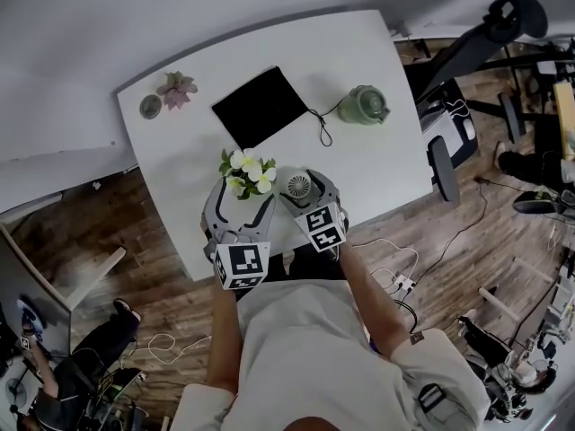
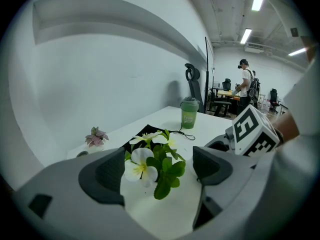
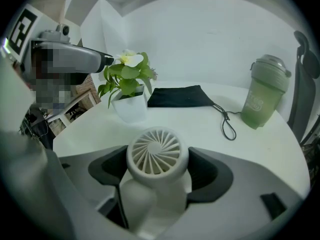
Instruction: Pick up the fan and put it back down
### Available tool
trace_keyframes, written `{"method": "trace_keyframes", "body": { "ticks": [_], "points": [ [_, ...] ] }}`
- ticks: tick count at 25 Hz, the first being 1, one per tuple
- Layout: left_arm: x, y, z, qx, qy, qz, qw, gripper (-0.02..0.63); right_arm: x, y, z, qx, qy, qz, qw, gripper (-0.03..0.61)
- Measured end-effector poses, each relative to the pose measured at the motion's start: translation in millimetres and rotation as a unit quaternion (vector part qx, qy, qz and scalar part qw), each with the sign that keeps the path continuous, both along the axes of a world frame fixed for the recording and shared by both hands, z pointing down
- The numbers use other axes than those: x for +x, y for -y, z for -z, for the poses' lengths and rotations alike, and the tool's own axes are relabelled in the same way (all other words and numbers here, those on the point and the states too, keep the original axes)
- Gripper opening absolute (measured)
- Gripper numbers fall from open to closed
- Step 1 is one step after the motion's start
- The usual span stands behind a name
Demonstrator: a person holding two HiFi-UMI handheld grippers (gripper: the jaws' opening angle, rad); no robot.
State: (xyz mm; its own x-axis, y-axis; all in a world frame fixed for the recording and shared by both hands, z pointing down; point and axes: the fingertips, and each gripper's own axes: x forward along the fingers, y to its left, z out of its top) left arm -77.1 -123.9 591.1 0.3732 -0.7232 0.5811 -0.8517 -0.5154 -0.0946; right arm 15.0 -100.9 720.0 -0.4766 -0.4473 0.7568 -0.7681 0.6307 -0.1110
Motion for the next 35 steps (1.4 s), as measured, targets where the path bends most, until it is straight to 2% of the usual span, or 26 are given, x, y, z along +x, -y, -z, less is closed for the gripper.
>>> {"method": "trace_keyframes", "body": {
  "ticks": [8,16,35],
  "points": [
    [0,-1,2,0.007,0.001,0.003,1.0,0.425,0,2,3,0.016,-0.003,0.003,1.0,0.371],
    [0,-3,9,0.014,0.002,0.008,0.9999,0.425,-2,6,23,0.042,0.015,0.007,0.999,0.37],
    [-4,2,34,0.05,-0.016,0.031,0.9981,0.423,-4,27,110,0.142,0.035,0.016,0.989,0.37]
  ]
}}
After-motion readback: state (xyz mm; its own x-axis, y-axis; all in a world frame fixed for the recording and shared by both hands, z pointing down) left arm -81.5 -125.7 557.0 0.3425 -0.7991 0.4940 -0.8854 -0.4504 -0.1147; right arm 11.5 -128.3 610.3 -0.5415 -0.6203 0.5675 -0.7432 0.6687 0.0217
